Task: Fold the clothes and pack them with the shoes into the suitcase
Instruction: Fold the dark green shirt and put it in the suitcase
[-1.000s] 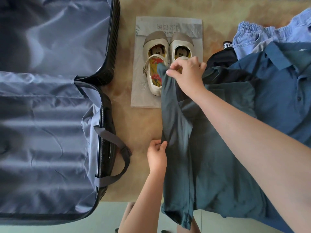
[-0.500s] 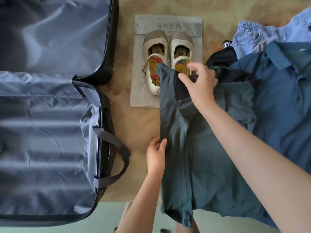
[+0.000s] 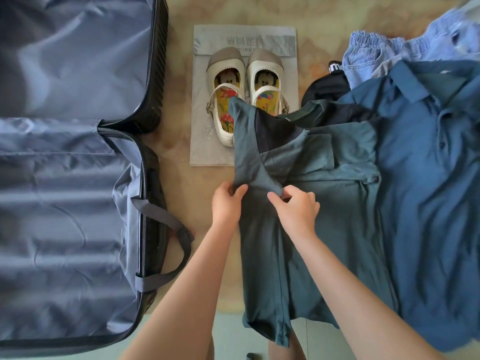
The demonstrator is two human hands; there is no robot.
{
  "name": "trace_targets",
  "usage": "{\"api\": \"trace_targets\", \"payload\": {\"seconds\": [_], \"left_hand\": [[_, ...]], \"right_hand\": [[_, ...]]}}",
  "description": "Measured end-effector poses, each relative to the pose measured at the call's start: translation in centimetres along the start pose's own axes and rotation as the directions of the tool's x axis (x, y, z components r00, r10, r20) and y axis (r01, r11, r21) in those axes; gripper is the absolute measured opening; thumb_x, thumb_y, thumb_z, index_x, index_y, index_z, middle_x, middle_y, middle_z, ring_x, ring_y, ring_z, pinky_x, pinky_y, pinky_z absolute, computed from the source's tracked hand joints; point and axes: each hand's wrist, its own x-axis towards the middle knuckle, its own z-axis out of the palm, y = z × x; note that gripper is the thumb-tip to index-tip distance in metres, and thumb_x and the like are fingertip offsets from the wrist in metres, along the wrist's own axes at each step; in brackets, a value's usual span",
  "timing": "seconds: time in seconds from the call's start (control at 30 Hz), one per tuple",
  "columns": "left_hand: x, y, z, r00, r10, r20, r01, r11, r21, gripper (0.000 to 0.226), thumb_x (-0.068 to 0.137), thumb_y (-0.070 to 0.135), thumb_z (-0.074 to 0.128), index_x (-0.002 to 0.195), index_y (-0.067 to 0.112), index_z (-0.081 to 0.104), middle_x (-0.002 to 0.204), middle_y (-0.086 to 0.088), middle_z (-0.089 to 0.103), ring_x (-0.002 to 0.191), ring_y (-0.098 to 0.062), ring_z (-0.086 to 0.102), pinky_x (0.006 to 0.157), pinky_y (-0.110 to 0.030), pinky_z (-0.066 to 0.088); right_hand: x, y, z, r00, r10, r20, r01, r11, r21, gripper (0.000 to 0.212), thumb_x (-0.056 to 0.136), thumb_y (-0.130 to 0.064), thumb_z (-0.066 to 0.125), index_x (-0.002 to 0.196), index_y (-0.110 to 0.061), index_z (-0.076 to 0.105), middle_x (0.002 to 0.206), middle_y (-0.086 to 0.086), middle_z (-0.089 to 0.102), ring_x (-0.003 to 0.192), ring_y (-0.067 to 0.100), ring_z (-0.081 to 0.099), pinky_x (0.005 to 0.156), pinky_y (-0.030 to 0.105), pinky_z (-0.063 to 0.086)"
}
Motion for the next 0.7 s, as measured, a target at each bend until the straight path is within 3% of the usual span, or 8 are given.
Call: {"api": "trace_targets", "payload": {"seconds": [0.07, 0.13, 0.2, 0.27, 0.43, 0.53, 0.6, 0.7], "left_hand": [[-0.3, 0.1, 0.2, 0.999, -0.019, -0.035, 0.019, 1.0, -0.008, 0.02, 0.091, 0.029, 0.062, 0.097, 0.011, 0.058, 0.09, 0.0, 0.063, 0.085, -0.019, 0.06, 0.063, -0.026, 0.043], [-0.9, -0.2, 0.4, 0.999, -0.047, -0.009, 0.047, 0.999, 0.004, 0.028, 0.091, 0.033, 0.061, 0.107, 0.011, 0.057, 0.1, 0.0, 0.063, 0.095, -0.02, 0.06, 0.072, -0.027, 0.044], [-2.2, -1.0, 0.4, 0.998, -0.064, 0.025, 0.063, 0.997, 0.046, 0.038, 0.093, 0.035, 0.058, 0.121, 0.01, 0.053, 0.11, 0.0, 0.06, 0.103, -0.017, 0.057, 0.079, -0.023, 0.039], [-3.9, -2.7, -0.1, 0.997, -0.052, 0.062, 0.046, 0.994, 0.095, 0.035, 0.094, 0.031, 0.057, 0.122, 0.012, 0.053, 0.105, 0.004, 0.06, 0.097, -0.011, 0.056, 0.076, -0.017, 0.036], [-8.4, -8.4, -1.0, 0.979, -0.114, 0.172, 0.086, 0.983, 0.161, 0.025, 0.094, 0.022, 0.058, 0.118, 0.018, 0.057, 0.099, 0.008, 0.063, 0.096, -0.009, 0.06, 0.071, -0.013, 0.04], [-10.0, -10.1, -0.6, 0.972, -0.137, 0.191, 0.094, 0.972, 0.216, 0.018, 0.093, 0.02, 0.058, 0.111, 0.017, 0.058, 0.091, 0.011, 0.063, 0.088, -0.007, 0.059, 0.066, -0.009, 0.04], [-10.9, -10.7, -0.1, 0.964, -0.163, 0.21, 0.109, 0.963, 0.247, 0.013, 0.092, 0.02, 0.058, 0.105, 0.019, 0.057, 0.089, 0.011, 0.062, 0.089, -0.01, 0.061, 0.067, -0.015, 0.042], [-12.1, -11.5, 0.3, 0.959, -0.183, 0.215, 0.116, 0.95, 0.291, 0.022, 0.092, 0.022, 0.058, 0.114, 0.018, 0.057, 0.099, 0.004, 0.065, 0.097, -0.016, 0.061, 0.077, -0.025, 0.045]], "right_hand": [[0.3, 0.5, 0.3, 0.998, 0.039, -0.049, -0.035, 0.996, 0.08, 0.027, 0.087, -0.037, 0.063, 0.074, -0.014, 0.055, 0.08, 0.003, 0.063, 0.092, 0.03, 0.053, 0.076, 0.035, 0.033], [0.2, 1.0, 0.5, 0.998, 0.017, -0.066, -0.015, 0.999, 0.034, 0.027, 0.087, -0.041, 0.063, 0.078, -0.017, 0.056, 0.084, 0.003, 0.063, 0.093, 0.027, 0.052, 0.077, 0.037, 0.04], [-0.6, 1.5, 0.4, 0.996, -0.038, -0.078, 0.04, 0.999, 0.028, 0.027, 0.085, -0.045, 0.065, 0.09, -0.018, 0.062, 0.088, -0.003, 0.062, 0.093, 0.02, 0.048, 0.083, 0.036, 0.04], [-2.6, 2.3, 0.0, 0.991, -0.092, -0.1, 0.097, 0.994, 0.045, 0.026, 0.083, -0.043, 0.067, 0.095, -0.02, 0.064, 0.088, -0.007, 0.062, 0.091, 0.015, 0.047, 0.085, 0.033, 0.039], [-10.1, 7.9, 0.6, 0.974, -0.177, -0.142, 0.169, 0.983, -0.068, 0.019, 0.077, -0.028, 0.078, 0.086, -0.022, 0.064, 0.076, -0.012, 0.058, 0.076, 0.015, 0.049, 0.071, 0.031, 0.042], [-14.1, 10.6, 2.0, 0.975, -0.179, -0.13, 0.15, 0.967, -0.207, 0.031, 0.064, -0.021, 0.088, 0.083, -0.017, 0.063, 0.073, -0.007, 0.057, 0.069, 0.021, 0.051, 0.062, 0.034, 0.043], [-15.7, 11.4, 2.9, 0.978, -0.14, -0.157, 0.094, 0.958, -0.272, 0.04, 0.058, -0.02, 0.09, 0.087, -0.013, 0.064, 0.075, -0.002, 0.059, 0.07, 0.025, 0.053, 0.061, 0.036, 0.044], [-16.7, 11.9, 3.8, 0.968, -0.051, -0.246, -0.015, 0.965, -0.262, 0.041, 0.055, -0.018, 0.091, 0.085, -0.011, 0.064, 0.077, 0.002, 0.058, 0.071, 0.029, 0.051, 0.062, 0.039, 0.044]]}}
